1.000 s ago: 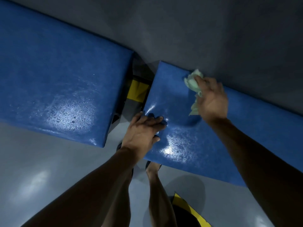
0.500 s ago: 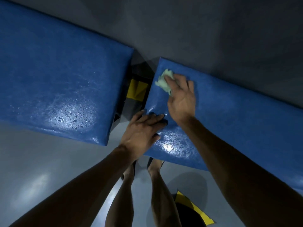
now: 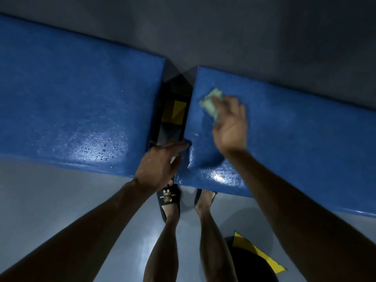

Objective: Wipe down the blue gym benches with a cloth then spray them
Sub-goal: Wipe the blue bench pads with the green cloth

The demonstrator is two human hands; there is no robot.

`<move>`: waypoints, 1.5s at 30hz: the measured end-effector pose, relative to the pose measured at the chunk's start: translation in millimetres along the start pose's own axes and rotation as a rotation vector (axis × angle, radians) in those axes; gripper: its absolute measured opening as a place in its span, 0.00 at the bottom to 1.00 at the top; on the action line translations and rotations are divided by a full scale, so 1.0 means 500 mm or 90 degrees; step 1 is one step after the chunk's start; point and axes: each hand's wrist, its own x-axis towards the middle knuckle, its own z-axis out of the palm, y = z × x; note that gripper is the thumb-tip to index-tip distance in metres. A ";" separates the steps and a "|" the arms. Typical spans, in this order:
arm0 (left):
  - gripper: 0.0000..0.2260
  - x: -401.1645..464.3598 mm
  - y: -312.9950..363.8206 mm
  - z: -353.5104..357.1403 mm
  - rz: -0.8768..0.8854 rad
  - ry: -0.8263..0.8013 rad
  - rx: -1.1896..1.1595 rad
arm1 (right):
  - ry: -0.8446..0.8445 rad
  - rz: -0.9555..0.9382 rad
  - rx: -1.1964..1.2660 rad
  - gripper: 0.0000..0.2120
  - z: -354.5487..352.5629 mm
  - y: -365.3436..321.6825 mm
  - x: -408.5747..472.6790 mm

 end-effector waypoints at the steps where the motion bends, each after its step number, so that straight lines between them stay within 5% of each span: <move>1: 0.20 -0.004 0.002 0.005 0.004 -0.011 0.002 | -0.037 -0.055 -0.001 0.32 0.005 -0.015 -0.035; 7: 0.23 -0.012 0.015 0.003 0.004 -0.042 0.053 | -0.188 -0.336 -0.090 0.31 -0.065 0.090 -0.075; 13: 0.24 -0.006 0.016 0.001 -0.013 -0.088 0.090 | 0.067 0.164 -0.008 0.29 -0.076 0.177 -0.057; 16: 0.26 -0.012 0.015 0.006 -0.022 -0.096 0.106 | 0.084 0.240 0.069 0.32 -0.018 0.049 -0.109; 20: 0.26 -0.021 0.026 0.004 -0.020 -0.102 0.112 | -0.059 -0.017 0.073 0.29 0.000 -0.071 -0.228; 25: 0.29 -0.015 0.025 0.002 -0.037 -0.121 0.117 | -0.133 -0.186 -0.030 0.28 -0.061 0.110 -0.249; 29: 0.30 -0.018 0.033 0.012 -0.069 -0.121 0.092 | -0.007 0.077 -0.041 0.28 -0.116 0.256 -0.290; 33: 0.29 -0.024 0.049 0.026 -0.104 -0.103 0.113 | 0.041 0.274 0.001 0.36 -0.064 0.177 -0.315; 39: 0.26 -0.029 0.075 0.036 -0.103 -0.095 0.192 | -0.076 0.036 0.093 0.32 0.002 -0.053 -0.353; 43: 0.28 -0.029 0.075 0.040 -0.122 -0.098 0.189 | -0.139 -0.071 0.058 0.46 -0.045 0.074 -0.364; 45: 0.28 -0.030 0.075 0.041 -0.135 -0.102 0.179 | -0.089 -0.005 0.017 0.40 -0.083 0.178 -0.384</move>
